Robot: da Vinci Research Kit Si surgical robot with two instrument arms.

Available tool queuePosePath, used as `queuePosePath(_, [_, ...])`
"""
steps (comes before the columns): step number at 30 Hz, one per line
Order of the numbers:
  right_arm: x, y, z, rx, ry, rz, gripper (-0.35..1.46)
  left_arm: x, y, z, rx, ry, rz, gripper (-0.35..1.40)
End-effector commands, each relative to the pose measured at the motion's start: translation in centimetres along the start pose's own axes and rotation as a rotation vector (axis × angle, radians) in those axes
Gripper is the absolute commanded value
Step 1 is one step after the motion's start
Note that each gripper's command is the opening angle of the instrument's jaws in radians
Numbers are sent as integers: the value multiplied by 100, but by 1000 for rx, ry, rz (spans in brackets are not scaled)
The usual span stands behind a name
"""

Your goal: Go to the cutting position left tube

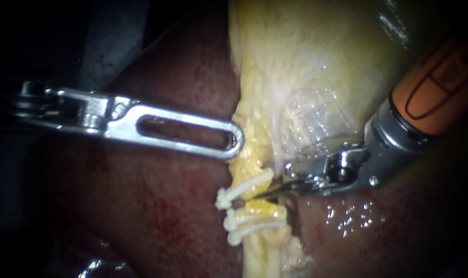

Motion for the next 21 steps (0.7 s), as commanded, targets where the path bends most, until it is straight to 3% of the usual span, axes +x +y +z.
queuePosePath(1, [0, 0, 0, 1, 0, 0, -35, 0, 0, 0, 0, 1, 2, -35])
queuePosePath(21, [-1, 0, 0, 2, -1, -1, -35, -4, 1, -3, 2, 2, 1, -35])
